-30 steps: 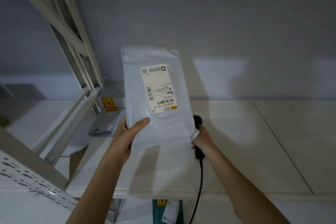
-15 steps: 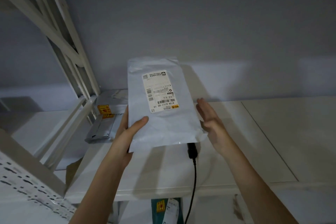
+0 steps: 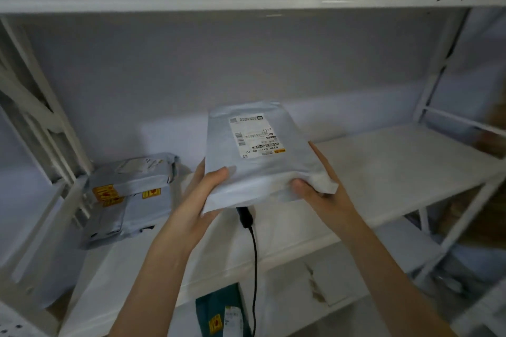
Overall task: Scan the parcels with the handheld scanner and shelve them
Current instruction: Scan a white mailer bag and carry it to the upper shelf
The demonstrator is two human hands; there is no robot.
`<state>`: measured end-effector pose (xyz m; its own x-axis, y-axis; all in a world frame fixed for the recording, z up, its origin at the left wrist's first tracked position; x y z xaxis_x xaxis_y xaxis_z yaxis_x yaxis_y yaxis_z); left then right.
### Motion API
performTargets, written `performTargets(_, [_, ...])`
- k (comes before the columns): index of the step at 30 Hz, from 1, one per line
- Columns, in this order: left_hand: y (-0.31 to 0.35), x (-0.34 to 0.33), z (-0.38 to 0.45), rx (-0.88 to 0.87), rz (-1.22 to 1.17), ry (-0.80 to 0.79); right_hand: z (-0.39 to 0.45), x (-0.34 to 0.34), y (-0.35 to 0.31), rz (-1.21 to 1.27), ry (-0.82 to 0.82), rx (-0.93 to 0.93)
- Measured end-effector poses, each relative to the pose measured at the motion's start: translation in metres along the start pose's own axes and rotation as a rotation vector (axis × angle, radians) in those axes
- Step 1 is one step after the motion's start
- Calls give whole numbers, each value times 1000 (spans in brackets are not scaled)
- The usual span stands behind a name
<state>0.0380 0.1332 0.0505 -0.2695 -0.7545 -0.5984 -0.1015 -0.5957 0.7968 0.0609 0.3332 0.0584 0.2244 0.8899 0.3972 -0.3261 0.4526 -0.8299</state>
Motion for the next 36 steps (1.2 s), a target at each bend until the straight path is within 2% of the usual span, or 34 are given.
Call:
performTargets(6, [-8, -74, -23, 14, 283, -293, -52, 70, -4, -76, 187, -114])
performTargets(9, [-10, -115, -34, 9, 384, -433, -76, 113, -22, -116, 310, -65])
performTargets(12, [-11, -155, -44, -17, 456, -547, -95, 150, -43, -123, 351, -43])
performTargets(20, [-18, -236, -32, -150, 490, -399, -112, 240, -69, -48, 404, 46])
performTargets(26, [-25, -318, -30, -258, 482, -449, -110, 321, -78, -73, 419, 114])
performTargets(30, [-20, -356, -29, -348, 458, -428, -97, 363, -93, -113, 380, 215])
performTargets(36, [5, -393, -17, -498, 498, -351, -55, 392, -113, -35, 249, 343])
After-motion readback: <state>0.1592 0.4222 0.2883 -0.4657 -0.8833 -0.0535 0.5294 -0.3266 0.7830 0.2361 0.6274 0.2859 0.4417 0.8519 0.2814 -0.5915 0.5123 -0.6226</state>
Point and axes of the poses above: each hand's wrist, its own z-axis towards the middle knuckle, its own x-axis out of the back of the hand, y = z × x, the point moved 8 cm from there along z, towards the middle knuckle, and after that the axes turned 15 degrees about -z, right-handed, at the moved point
